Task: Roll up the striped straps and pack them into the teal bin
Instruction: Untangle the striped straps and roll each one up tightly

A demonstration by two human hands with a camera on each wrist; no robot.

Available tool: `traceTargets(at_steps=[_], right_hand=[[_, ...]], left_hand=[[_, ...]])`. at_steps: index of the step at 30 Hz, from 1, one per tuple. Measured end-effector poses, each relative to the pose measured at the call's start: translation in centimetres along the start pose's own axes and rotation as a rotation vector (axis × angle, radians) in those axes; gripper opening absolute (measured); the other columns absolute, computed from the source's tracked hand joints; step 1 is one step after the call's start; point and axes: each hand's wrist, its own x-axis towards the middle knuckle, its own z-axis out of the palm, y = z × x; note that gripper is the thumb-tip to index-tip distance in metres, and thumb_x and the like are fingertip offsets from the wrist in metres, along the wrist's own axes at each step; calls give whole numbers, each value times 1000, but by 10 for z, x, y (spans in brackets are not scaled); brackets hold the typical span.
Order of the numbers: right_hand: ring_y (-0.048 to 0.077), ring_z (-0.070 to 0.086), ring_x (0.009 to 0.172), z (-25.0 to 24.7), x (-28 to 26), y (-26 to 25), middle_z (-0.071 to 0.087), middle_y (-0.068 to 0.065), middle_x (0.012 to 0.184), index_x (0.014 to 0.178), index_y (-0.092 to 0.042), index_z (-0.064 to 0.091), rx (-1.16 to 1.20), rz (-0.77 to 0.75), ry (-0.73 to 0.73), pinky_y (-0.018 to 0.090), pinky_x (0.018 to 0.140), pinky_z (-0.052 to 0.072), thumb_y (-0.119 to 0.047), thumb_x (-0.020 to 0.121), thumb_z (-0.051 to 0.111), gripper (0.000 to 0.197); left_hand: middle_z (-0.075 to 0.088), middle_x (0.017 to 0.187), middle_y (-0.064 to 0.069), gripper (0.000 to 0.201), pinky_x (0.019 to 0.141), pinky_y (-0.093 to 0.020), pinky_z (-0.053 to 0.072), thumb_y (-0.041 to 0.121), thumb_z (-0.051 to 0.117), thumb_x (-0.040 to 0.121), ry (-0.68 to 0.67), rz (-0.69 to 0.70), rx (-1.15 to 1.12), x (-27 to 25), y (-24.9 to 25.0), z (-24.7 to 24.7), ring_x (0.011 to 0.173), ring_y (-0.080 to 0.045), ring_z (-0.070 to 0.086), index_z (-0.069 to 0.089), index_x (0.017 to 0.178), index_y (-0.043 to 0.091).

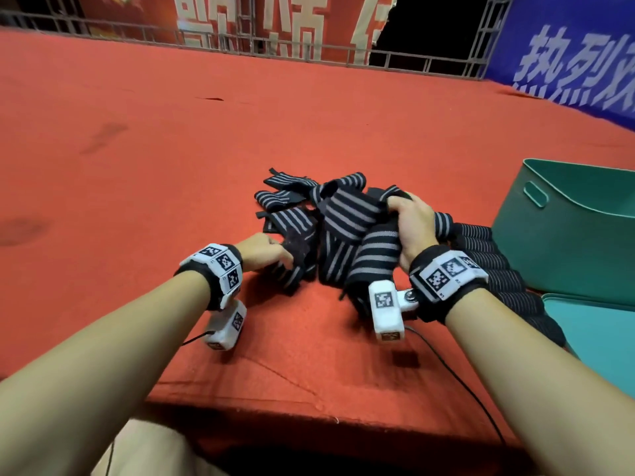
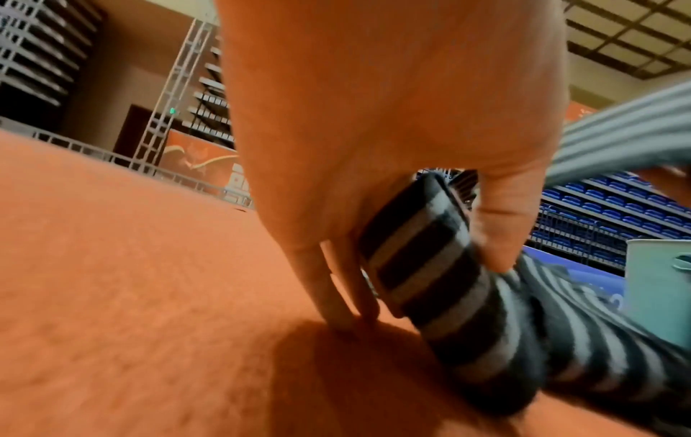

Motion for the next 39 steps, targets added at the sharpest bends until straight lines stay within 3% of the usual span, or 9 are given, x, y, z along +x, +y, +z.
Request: traceTargets(at_steps=[4, 8, 13, 17, 20, 25, 29, 34, 39], right_hand=[[18, 58, 81, -2, 1, 9, 65, 3, 82, 75, -6, 66, -465, -24, -138, 29, 76, 48, -9, 68, 61, 9], [11, 60, 74, -1, -3, 27, 68, -1, 75, 74, -10, 71, -670, 91, -366, 34, 85, 50, -26, 86, 74, 21], [-2, 64, 98, 4, -14, 33, 71, -18, 104, 113, -29, 73, -765, 72, -604, 20, 94, 47, -39, 84, 80, 31], [5, 58, 73, 12, -17, 30, 64, -17, 72, 73, -39, 67, -922, -55, -579, 33, 78, 47, -36, 79, 67, 7], [13, 52, 63, 17, -23, 28, 54, -6, 61, 62, -27, 54, -1083, -111, -597, 40, 71, 45, -35, 84, 59, 24], [23, 56, 74, 17, -34, 18, 59, -3, 65, 84, -23, 67, -1262, -223, -614, 38, 72, 48, -32, 92, 52, 19], [25, 53, 83, 8, -37, 8, 54, -7, 66, 69, -35, 57, -1417, -386, -622, 37, 74, 40, -27, 94, 49, 27], [24, 41, 64, 6, -36, 7, 41, 0, 53, 57, -22, 36, -1456, -509, -622, 36, 64, 35, -20, 84, 53, 32], [19, 64, 116, 6, -29, 18, 73, -15, 120, 100, -31, 77, -1308, -423, -422, 37, 94, 51, -25, 80, 53, 31]], left_hand=[[62, 93, -4, 18, 65, -31, 50, 32, 72, 82, -103, -4, -268, 1, -2, -6, 83, -20, 59, 72, 94, 19], [64, 76, -2, 55, 76, -34, 52, 61, 59, 92, -33, 75, -302, 5, 3, 0, 80, -19, 62, 65, 59, 17], [70, 96, 2, 26, 79, -32, 48, 42, 68, 95, 417, 412, -144, 15, 8, 13, 87, -13, 62, 65, 96, 16], [66, 119, 6, 37, 79, -26, 51, 46, 66, 95, 235, 487, -74, 19, 35, 15, 103, -14, 63, 62, 127, 27], [66, 100, 8, 35, 73, -30, 50, 51, 75, 85, 281, 383, 68, 29, 55, 19, 91, -14, 64, 64, 110, 29], [73, 88, 7, 13, 73, -33, 56, 27, 73, 83, 496, 393, 149, 46, 74, 15, 90, -19, 70, 64, 74, 33], [77, 92, 4, 10, 76, -32, 60, 16, 77, 84, 518, 407, -37, 55, 69, 15, 87, -15, 73, 76, 85, 26], [74, 84, 8, 6, 85, -32, 58, 22, 79, 83, 569, 415, -161, 60, 57, 21, 86, -15, 71, 75, 86, 25], [58, 71, 4, 17, 68, -30, 51, 25, 76, 87, 536, 421, -180, 59, 51, 25, 70, -17, 57, 60, 82, 21]])
